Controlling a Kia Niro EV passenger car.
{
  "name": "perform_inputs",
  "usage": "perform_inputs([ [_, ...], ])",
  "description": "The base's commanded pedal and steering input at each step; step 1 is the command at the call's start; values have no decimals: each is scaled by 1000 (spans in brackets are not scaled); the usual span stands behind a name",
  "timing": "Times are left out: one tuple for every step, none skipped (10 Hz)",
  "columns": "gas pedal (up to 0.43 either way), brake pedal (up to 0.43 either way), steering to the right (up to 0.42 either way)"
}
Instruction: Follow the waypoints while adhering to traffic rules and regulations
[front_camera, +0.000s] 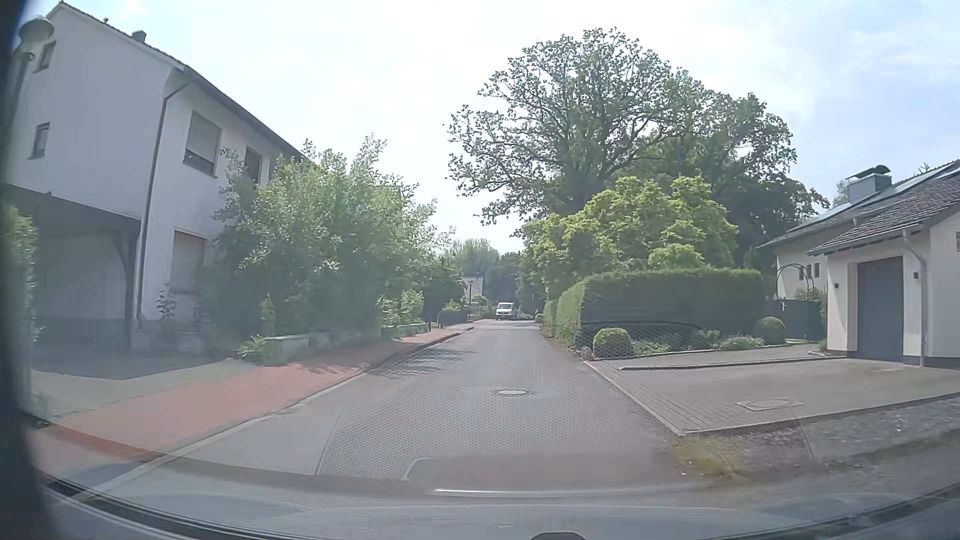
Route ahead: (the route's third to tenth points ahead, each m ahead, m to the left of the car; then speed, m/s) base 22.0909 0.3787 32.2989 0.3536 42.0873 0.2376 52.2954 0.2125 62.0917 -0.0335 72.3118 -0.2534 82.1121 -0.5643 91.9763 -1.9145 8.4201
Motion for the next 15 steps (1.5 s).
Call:
perform_inputs([
  [118, 0, 3],
  [118, 0, 3],
  [118, 0, 3],
  [118, 0, 3],
  [118, 0, 3],
  [118, 0, 3],
  [118, 0, 3],
  [110, 0, 3],
  [110, 0, 3],
  [110, 0, 2],
  [87, 0, 2],
  [87, 0, 2],
  [87, 0, 1],
  [87, 0, 1],
  [87, 0, 1],
])
